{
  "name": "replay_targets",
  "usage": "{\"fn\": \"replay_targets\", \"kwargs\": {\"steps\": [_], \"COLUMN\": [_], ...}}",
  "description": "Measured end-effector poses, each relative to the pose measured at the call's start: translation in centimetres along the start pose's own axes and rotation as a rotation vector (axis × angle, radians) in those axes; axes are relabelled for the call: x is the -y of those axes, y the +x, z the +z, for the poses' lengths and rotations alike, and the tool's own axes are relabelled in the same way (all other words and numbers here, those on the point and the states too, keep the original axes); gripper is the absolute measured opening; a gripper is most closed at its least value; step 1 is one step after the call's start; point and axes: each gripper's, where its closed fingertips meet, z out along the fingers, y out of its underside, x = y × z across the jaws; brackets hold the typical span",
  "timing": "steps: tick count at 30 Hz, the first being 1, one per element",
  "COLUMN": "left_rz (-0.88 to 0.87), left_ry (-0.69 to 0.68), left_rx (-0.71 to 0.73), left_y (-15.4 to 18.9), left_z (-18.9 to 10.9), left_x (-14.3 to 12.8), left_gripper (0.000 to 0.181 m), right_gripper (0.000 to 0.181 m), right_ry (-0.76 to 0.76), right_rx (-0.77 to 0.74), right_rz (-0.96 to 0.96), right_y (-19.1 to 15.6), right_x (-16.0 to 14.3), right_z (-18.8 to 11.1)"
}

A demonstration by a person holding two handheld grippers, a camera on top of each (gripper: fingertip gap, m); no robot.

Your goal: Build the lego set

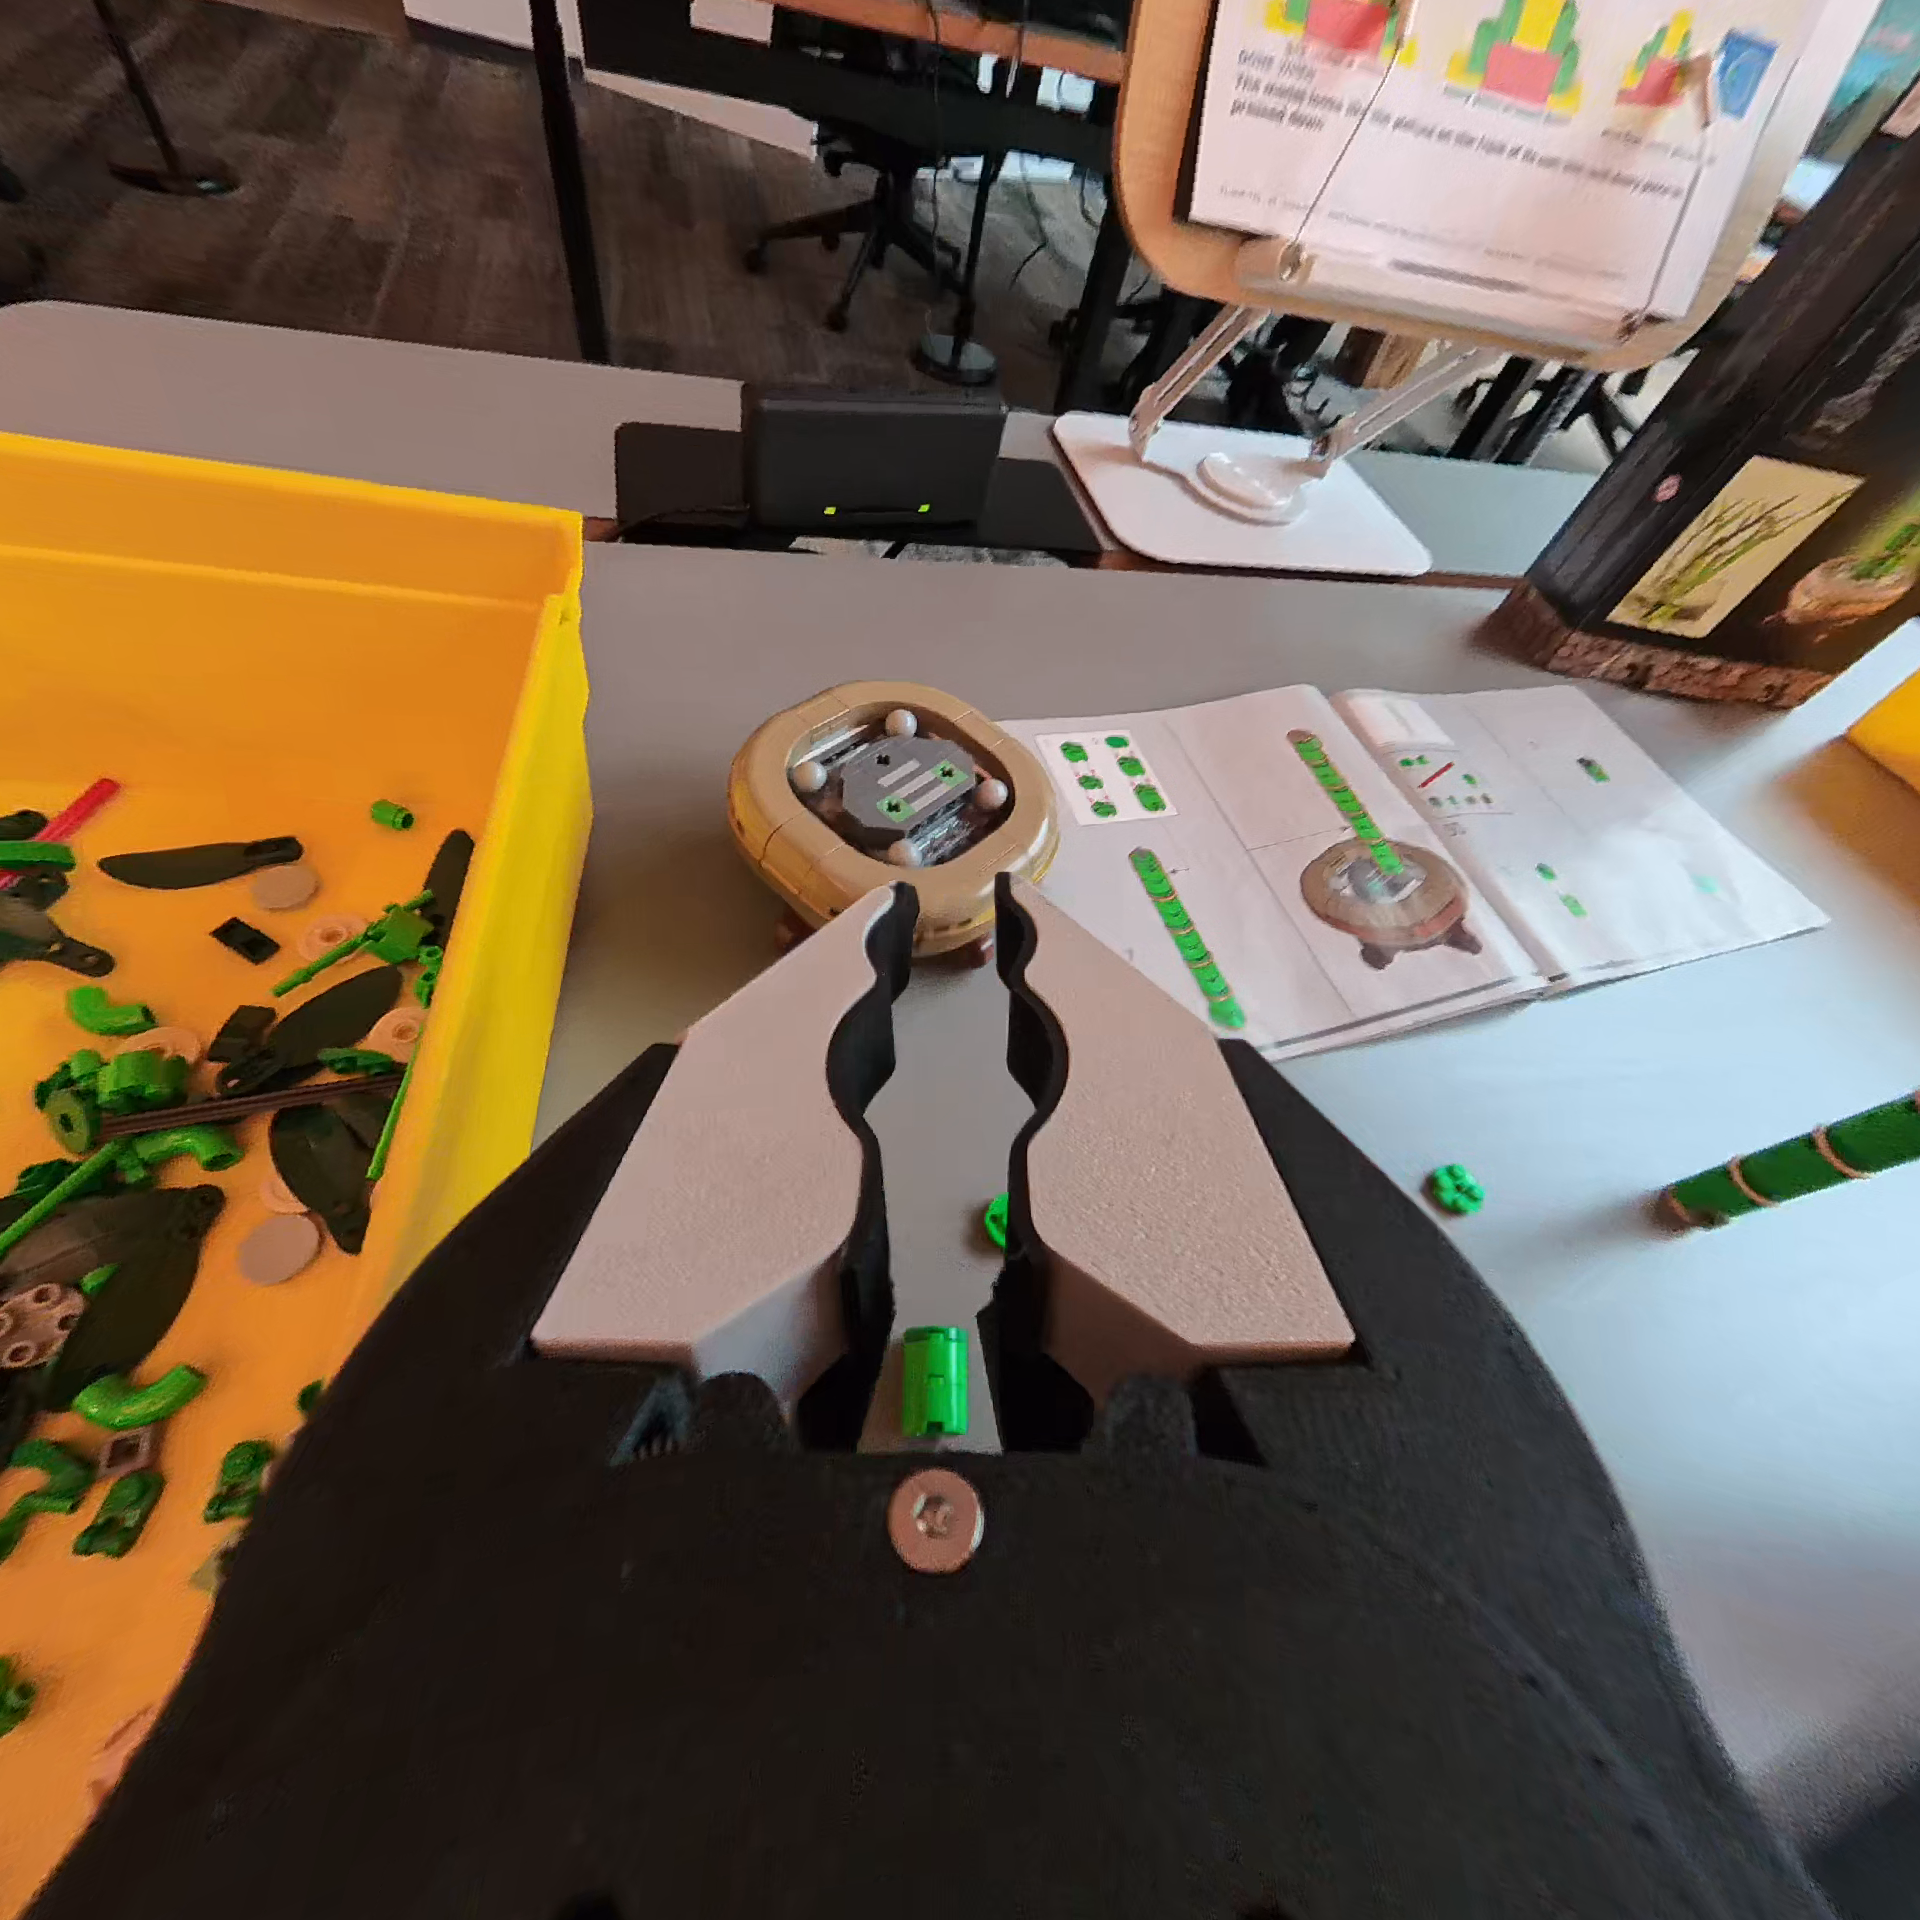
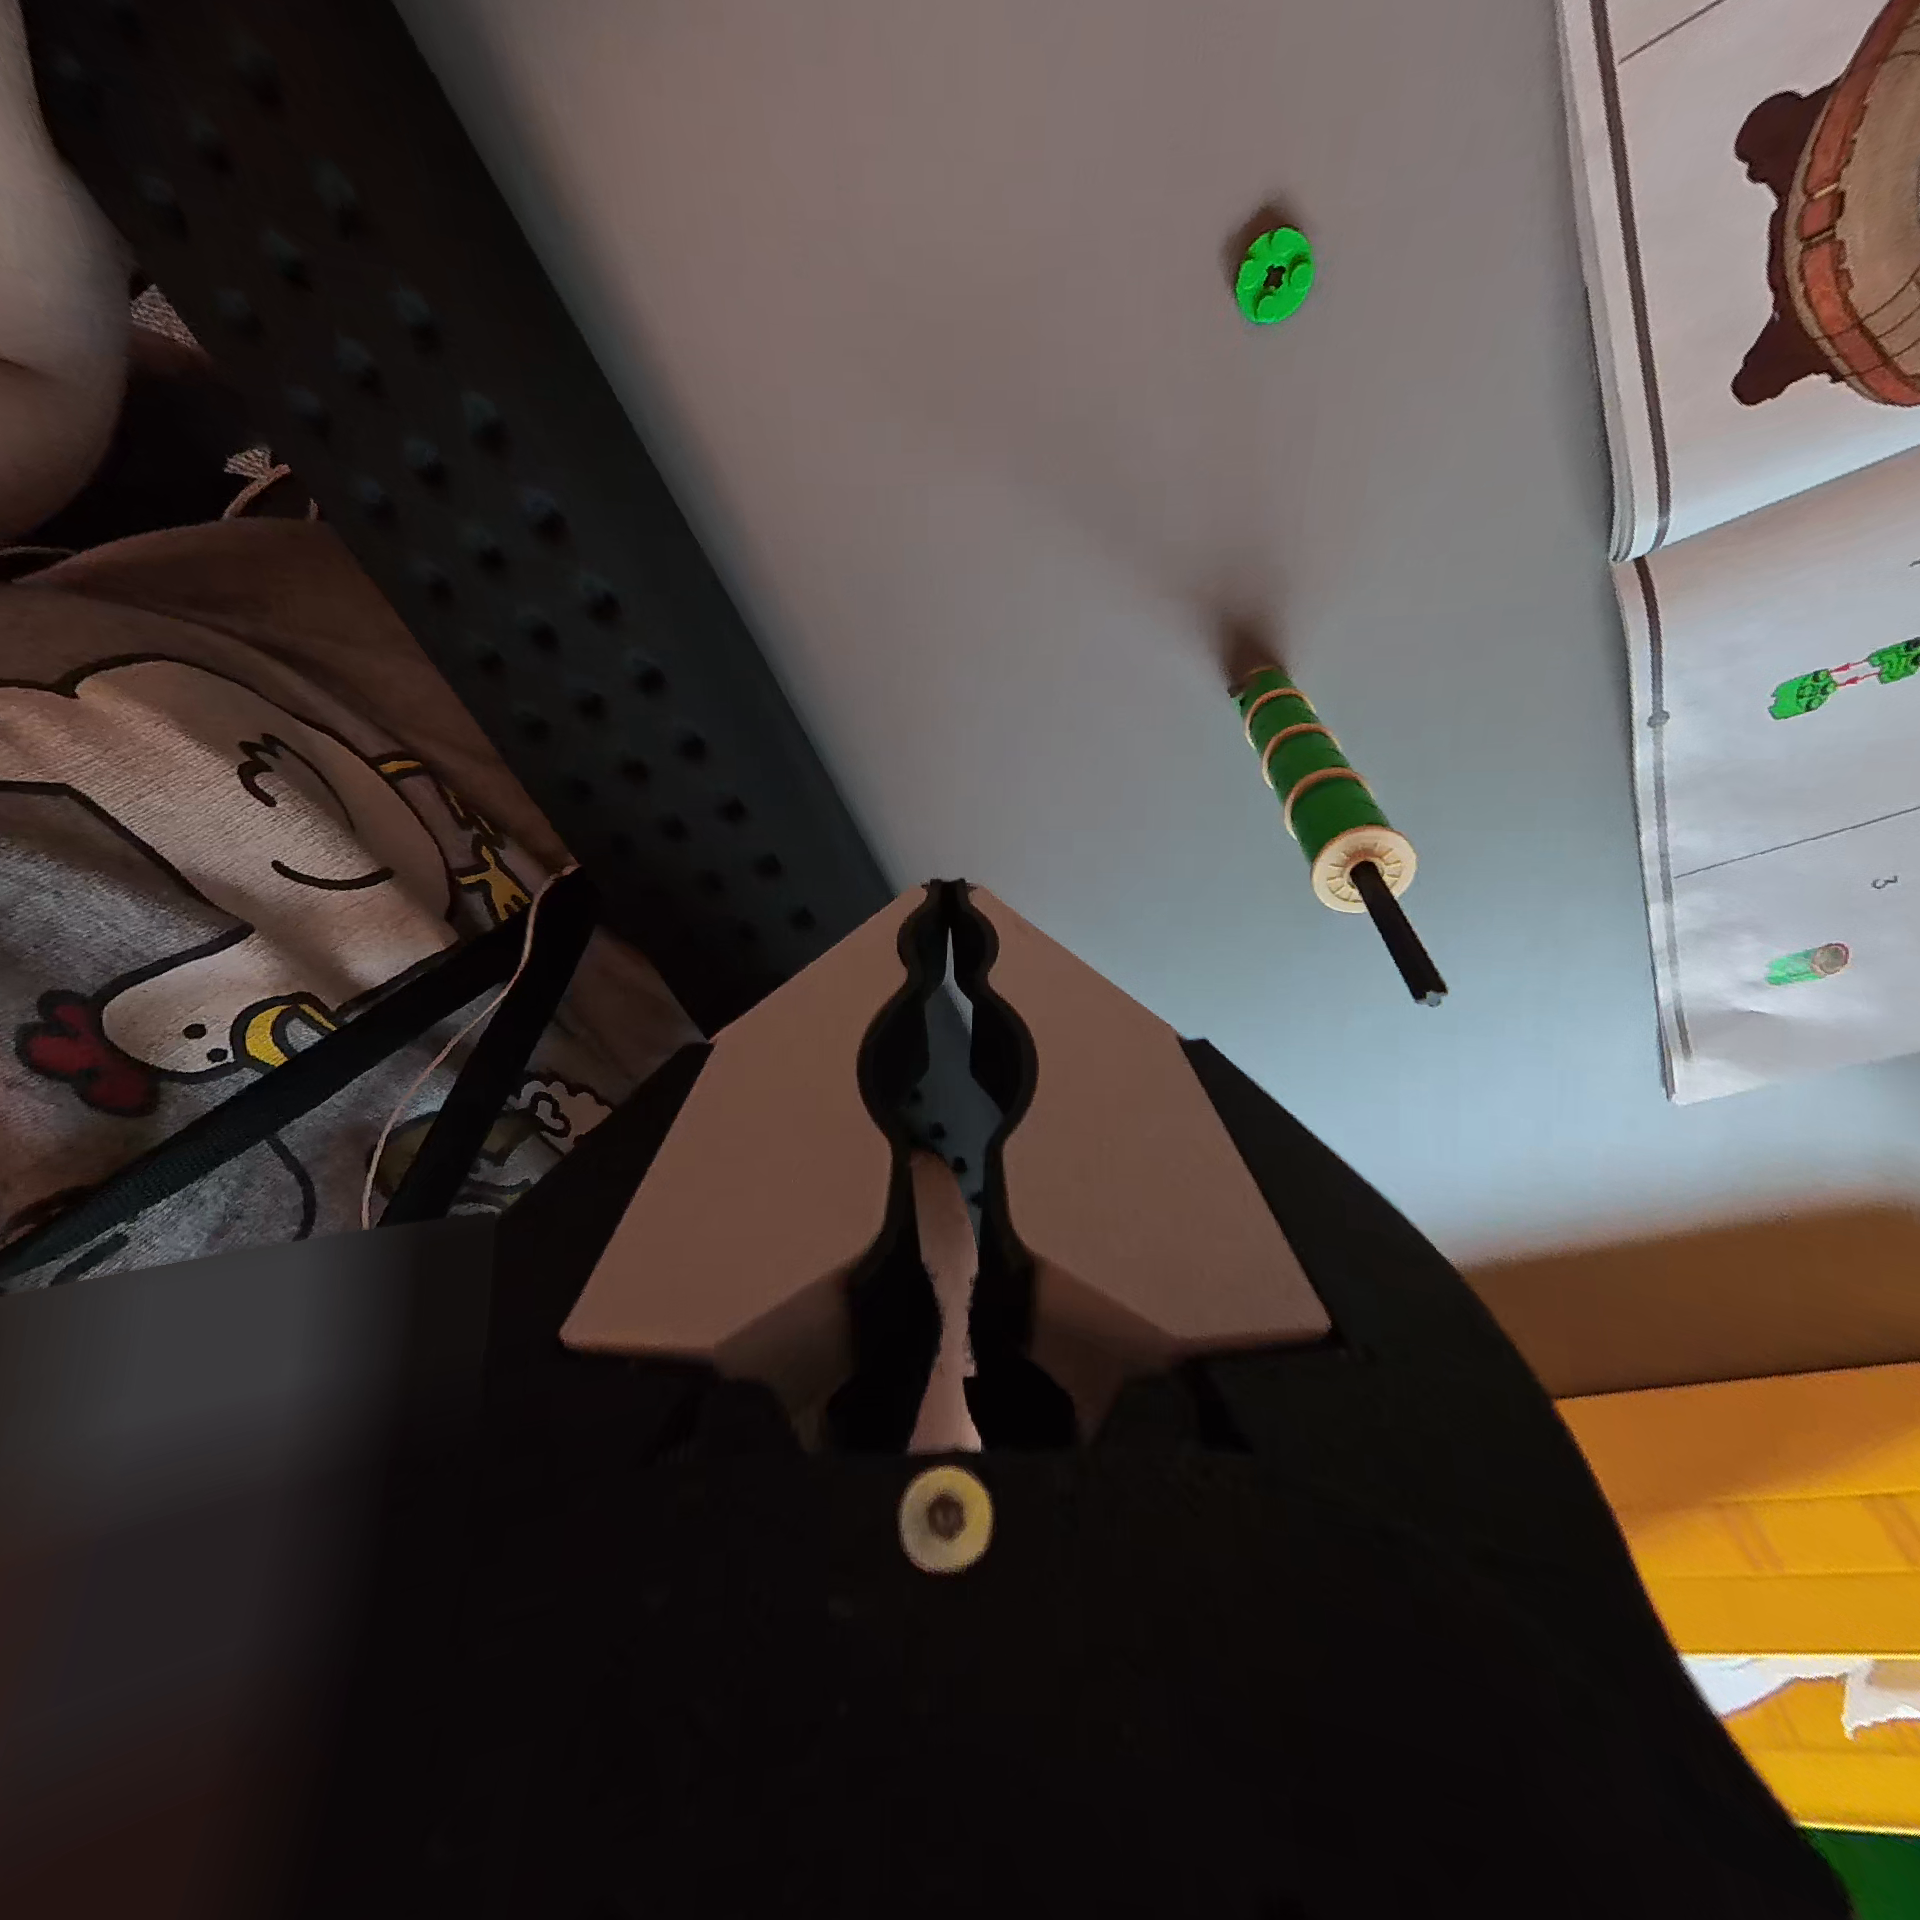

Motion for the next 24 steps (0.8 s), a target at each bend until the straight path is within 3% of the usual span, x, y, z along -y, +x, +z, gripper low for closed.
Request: {"fn": "replay_targets", "kwargs": {"steps": [6, 10, 14, 18, 24], "left_rz": [-0.018, 0.022, 0.112, 0.152, 0.132], "left_ry": [-0.021, 0.042, 0.103, 0.106, 0.144], "left_rx": [-0.002, -0.015, 0.028, 0.042, -0.044], "left_y": [-0.6, 0.0, -0.1, 0.1, 2.1], "left_z": [0.6, 0.4, 0.0, -0.1, -0.4], "left_x": [-0.6, 0.7, 1.6, 1.6, 2.1], "left_gripper": [0.020, 0.025, 0.031, 0.035, 0.035], "right_gripper": [0.000, 0.000, 0.000, 0.000, 0.005], "right_ry": [0.004, 0.147, 0.440, 0.837, 1.319], "right_rx": [-0.014, 0.025, 0.060, 0.070, 0.117], "right_rz": [0.021, 0.025, 0.088, 0.184, 0.095], "right_y": [0.8, 1.9, 4.6, 8.3, 10.9], "right_x": [-0.4, 0.2, 1.3, 2.1, 1.8], "right_z": [-0.2, -2.4, -7.2, -14.1, -22.0]}}
